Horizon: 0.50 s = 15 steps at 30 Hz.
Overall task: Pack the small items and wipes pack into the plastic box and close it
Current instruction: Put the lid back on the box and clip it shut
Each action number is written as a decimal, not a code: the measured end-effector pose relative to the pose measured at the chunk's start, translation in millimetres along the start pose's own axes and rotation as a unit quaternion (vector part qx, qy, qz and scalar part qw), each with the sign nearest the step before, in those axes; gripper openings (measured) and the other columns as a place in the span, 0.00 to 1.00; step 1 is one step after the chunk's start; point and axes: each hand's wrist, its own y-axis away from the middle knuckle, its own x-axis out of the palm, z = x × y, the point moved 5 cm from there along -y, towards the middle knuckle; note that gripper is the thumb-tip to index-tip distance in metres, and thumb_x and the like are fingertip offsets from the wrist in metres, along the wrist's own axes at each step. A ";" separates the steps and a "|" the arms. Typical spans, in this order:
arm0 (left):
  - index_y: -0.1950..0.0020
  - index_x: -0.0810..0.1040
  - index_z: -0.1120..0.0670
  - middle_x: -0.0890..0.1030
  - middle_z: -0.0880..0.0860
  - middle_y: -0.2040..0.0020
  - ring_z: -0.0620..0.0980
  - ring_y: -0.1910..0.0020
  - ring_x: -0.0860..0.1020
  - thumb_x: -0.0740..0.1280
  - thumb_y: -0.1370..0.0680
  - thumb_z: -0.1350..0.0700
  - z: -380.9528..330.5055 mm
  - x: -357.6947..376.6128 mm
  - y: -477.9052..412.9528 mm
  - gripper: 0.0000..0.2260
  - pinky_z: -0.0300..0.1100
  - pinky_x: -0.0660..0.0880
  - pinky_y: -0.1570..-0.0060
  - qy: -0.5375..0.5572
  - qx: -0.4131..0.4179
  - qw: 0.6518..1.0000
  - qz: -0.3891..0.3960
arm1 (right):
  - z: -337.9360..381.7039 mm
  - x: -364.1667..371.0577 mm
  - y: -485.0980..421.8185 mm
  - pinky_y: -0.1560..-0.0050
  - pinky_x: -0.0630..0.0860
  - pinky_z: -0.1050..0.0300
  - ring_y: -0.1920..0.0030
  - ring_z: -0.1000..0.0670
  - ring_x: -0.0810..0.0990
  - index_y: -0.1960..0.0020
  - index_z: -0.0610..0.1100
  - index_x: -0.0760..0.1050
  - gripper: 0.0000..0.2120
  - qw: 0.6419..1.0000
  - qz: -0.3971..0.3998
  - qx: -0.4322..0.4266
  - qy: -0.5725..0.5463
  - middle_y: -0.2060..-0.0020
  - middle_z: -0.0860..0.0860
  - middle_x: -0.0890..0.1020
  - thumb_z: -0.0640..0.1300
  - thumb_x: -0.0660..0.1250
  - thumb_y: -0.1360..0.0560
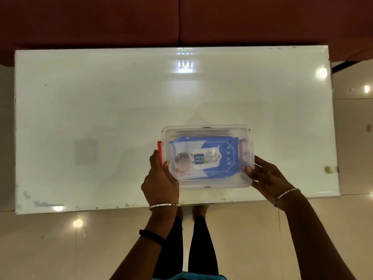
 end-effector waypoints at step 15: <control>0.38 0.76 0.61 0.85 0.59 0.61 0.61 0.72 0.81 0.65 0.22 0.58 6.5 0.4 -0.6 0.14 0.45 0.76 0.69 0.070 0.012 0.997 -0.021 | 25.9 6.7 7.7 0.42 0.78 0.39 0.45 0.35 0.81 0.41 0.35 0.78 0.22 0.965 -0.163 -0.019 0.205 0.46 0.36 0.82 0.38 0.76 0.34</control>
